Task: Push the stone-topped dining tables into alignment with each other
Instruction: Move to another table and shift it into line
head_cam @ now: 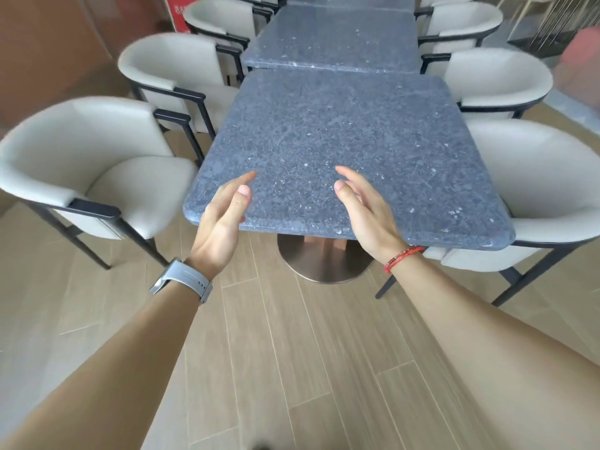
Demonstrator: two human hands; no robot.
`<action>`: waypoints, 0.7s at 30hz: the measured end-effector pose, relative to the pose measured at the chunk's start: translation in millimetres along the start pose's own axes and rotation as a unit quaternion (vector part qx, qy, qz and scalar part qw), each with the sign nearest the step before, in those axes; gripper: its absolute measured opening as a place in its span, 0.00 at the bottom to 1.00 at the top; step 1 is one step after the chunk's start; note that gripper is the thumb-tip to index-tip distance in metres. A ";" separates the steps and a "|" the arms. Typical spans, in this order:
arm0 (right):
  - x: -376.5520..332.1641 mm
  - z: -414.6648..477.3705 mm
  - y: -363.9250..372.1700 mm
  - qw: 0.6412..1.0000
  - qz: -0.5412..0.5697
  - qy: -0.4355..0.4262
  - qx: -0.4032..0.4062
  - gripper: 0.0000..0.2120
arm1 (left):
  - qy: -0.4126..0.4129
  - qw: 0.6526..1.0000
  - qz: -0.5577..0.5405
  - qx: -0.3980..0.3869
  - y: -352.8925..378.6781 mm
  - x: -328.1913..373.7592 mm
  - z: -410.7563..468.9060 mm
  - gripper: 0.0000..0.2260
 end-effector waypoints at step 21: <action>57.1 76.0 136.4 0.979 -0.200 0.042 0.000 0.25 | -0.042 0.989 0.135 -0.043 -62.3 -151.0 91.2 0.30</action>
Point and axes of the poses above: each hand's wrist, its own z-axis towards the middle knuckle, its own y-axis out of the palm, x = y × z, the point moved 10 cm from there along z, towards the middle knuckle, and after that the axes turned 9 degrees about z, right-handed, at the moved point
